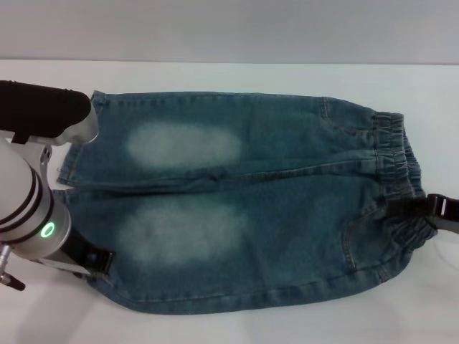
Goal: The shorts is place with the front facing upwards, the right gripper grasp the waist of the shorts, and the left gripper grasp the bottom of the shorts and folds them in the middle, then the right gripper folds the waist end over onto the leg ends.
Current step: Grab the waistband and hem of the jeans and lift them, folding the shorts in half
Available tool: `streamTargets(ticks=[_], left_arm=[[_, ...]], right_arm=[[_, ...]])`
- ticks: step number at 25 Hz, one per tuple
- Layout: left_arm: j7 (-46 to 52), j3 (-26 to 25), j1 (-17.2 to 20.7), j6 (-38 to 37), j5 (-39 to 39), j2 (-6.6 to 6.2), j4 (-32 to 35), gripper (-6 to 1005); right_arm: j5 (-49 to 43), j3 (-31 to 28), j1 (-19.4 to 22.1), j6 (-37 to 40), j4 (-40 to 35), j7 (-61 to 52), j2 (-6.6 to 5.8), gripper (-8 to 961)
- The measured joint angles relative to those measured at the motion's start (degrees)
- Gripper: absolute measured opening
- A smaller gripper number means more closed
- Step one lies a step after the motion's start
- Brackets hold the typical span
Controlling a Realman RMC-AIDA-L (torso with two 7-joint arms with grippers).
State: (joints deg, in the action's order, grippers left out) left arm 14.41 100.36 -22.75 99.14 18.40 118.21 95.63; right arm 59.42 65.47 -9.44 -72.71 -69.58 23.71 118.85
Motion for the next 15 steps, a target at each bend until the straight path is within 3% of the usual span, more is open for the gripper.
streamTargets(ticks=[2,5,10,15], left_arm=[[0.0,0.0,-0.14,-0.05,0.02,0.0,-0.2,99],[-0.01,0.01,-0.34,-0.13,0.04,0.0,-0.27,99],[-0.07,0.13,-0.51,-0.24,0.06,0.0,-0.35,98],[-0.09,0.07,-0.54,-0.48,0.03,0.0,-0.36,98]], right_arm=[[-0.11,0.09,-0.21,-0.05,0.31,0.29,-0.02,566],[-0.22,0.13,-0.28,-0.34,0.4,0.67,-0.08,332],[-0.36,0.15,-0.31,-1.12,0.42,1.16,-0.2,97],[-0.28,0.09,-0.32,-2.12,0.05,1.7,-0.23,25]])
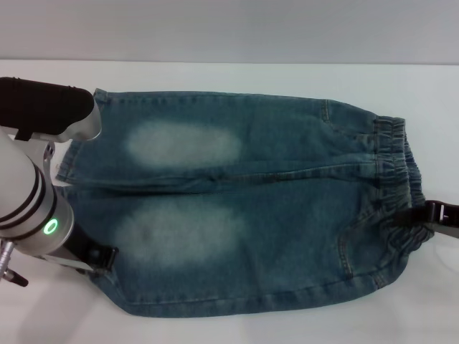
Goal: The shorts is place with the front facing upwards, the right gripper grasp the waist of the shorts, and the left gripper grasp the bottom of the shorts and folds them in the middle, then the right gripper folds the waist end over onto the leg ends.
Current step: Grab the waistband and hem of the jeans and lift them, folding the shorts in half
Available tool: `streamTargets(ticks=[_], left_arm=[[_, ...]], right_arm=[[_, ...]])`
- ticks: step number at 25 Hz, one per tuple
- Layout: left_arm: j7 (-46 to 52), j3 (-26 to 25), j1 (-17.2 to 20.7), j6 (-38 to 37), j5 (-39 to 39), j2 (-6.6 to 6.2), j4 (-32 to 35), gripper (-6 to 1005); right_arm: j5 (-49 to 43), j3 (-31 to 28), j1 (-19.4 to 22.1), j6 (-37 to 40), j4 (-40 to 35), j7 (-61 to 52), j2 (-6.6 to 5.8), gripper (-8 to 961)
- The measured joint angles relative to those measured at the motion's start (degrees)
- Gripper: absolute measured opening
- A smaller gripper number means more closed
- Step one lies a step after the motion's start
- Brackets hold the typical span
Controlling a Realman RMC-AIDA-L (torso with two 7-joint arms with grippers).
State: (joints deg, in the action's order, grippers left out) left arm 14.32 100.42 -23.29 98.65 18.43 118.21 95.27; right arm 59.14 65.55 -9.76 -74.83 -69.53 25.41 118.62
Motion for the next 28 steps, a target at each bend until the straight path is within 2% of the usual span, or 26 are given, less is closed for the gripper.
streamTargets(ticks=[6,14,18,28], left_arm=[[0.0,-0.31,0.05,-0.98,-0.06,-0.06,0.64,98],[-0.17,-0.55,0.64,-4.0,-0.7,-0.22,1.8,98],[-1.93,-3.33,1.54,-8.45,-1.72,-0.22,1.88,98],[-5.39,-9.91,2.27,-19.02,-1.36,-0.26,1.09,98]], right_arm=[[0.9,-0.68,-0.09,-0.86,-1.22,0.49,0.0,10],[10.36,-4.34,0.3,-1.59,0.56,5.95,-0.01,10],[18.22,-9.21,-0.34,-1.61,7.16,11.17,-0.06,9],[25.46,-18.09,-4.32,-1.6,20.59,18.47,-0.44,11]])
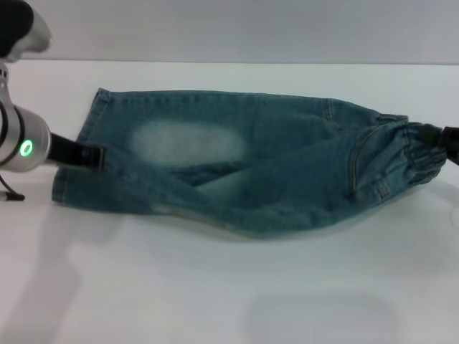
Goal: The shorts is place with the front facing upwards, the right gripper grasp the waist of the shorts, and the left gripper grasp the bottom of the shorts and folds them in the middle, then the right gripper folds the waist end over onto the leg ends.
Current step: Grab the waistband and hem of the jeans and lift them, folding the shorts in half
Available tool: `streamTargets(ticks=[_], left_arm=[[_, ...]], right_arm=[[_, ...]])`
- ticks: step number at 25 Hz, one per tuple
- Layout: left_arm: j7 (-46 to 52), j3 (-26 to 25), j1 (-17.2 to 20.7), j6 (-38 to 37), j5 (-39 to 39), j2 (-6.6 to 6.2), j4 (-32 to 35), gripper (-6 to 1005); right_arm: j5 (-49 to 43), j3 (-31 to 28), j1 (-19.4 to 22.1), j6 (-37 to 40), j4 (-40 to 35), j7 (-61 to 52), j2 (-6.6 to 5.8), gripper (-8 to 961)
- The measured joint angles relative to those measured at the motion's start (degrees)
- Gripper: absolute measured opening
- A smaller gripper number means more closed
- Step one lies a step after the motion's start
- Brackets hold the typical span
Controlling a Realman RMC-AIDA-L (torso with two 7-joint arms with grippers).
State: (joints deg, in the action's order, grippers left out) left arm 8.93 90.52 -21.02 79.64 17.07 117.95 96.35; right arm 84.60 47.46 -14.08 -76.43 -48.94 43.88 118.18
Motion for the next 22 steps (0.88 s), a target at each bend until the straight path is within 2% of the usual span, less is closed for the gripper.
streamTargets(ticks=[6,11,22], left_arm=[[-0.68,-2.77,0.26,-4.06,0.21,-0.01,-0.89,99],[-0.98,-3.87,0.46,-6.36,0.39,-0.02,-2.18,99],[-1.86,-4.21,-0.35,-11.54,2.65,-0.07,-5.32,98]], right_arm=[[8.53,-6.11,-2.39,-0.04,12.83,3.47,-1.0,10],[13.6,-10.65,-2.09,-0.11,19.4,4.49,-1.58,10],[15.55,-11.58,-3.87,-0.68,22.71,4.3,-1.66,10]])
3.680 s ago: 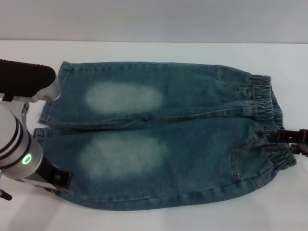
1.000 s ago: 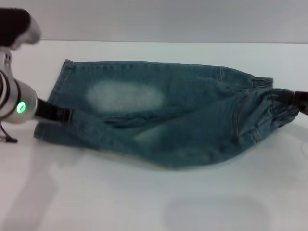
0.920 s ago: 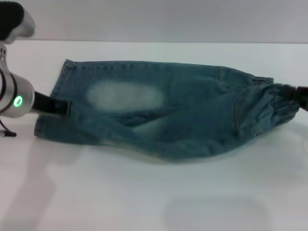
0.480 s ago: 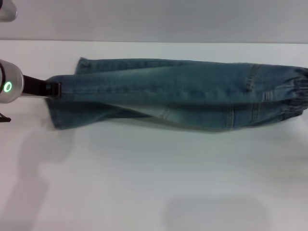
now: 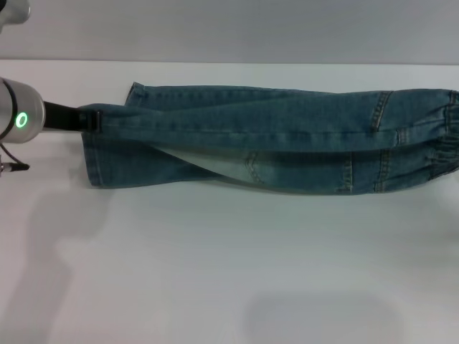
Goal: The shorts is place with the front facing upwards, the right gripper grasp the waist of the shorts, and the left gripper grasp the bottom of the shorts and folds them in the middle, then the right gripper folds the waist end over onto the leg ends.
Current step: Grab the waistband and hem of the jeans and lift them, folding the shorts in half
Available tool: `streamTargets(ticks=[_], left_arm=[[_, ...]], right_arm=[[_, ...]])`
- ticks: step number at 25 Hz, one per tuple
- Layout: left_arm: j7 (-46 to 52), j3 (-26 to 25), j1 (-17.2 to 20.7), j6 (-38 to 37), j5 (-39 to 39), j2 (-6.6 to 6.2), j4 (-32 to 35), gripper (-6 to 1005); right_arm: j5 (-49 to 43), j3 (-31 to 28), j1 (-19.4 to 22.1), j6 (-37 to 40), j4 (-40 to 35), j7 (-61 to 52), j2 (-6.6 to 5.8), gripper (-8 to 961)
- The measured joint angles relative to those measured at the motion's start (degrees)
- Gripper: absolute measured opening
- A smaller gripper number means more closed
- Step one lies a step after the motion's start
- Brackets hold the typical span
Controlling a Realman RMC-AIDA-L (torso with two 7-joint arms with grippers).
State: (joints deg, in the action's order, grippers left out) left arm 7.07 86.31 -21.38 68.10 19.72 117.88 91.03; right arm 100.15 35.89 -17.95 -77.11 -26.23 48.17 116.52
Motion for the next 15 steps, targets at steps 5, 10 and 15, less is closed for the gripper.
streamTargets(ticks=[5,10,15], left_arm=[[-1.24,-0.88,-1.67,-1.82,1.25,0.0,-2.36,98],[-2.32,-2.11,-4.55,-3.88,1.63,0.03,-5.83,97],[-4.09,-3.14,-7.26,-6.39,3.0,0.05,-9.93,97]], right_arm=[[0.09,-0.5,-0.45,0.77,0.21,0.17,-0.03,11],[1.42,-0.68,-0.91,3.02,0.6,-0.05,0.16,10],[2.19,-1.03,-2.08,4.62,1.02,-0.04,0.4,10]])
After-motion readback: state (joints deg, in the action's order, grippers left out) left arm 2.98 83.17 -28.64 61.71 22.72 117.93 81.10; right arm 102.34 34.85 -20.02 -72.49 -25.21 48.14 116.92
